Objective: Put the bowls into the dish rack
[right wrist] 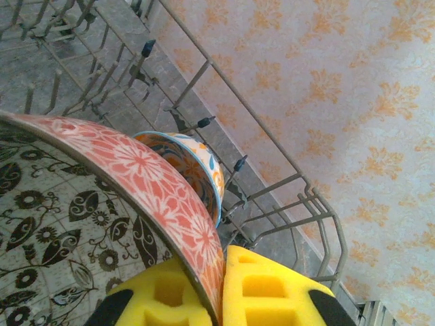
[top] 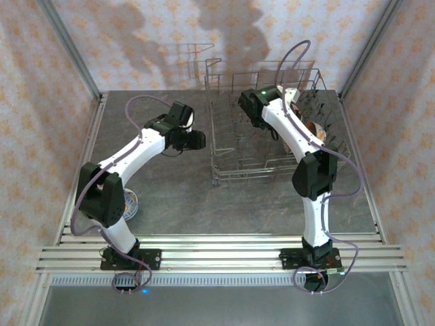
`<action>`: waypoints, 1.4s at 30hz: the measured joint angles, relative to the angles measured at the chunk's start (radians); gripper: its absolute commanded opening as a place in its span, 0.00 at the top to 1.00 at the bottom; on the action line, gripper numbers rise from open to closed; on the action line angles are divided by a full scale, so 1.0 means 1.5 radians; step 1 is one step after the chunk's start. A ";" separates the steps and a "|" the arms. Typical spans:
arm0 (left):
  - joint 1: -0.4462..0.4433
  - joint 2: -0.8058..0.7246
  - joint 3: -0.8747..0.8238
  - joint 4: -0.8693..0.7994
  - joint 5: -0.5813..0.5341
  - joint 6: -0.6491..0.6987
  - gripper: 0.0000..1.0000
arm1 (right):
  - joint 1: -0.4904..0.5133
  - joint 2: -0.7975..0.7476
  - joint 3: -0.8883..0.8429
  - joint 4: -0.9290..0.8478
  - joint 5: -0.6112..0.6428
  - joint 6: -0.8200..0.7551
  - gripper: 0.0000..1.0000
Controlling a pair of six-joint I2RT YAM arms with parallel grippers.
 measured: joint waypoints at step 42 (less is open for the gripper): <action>-0.089 -0.018 -0.058 0.016 0.052 -0.042 0.49 | 0.007 0.030 -0.194 -0.018 0.224 0.022 1.00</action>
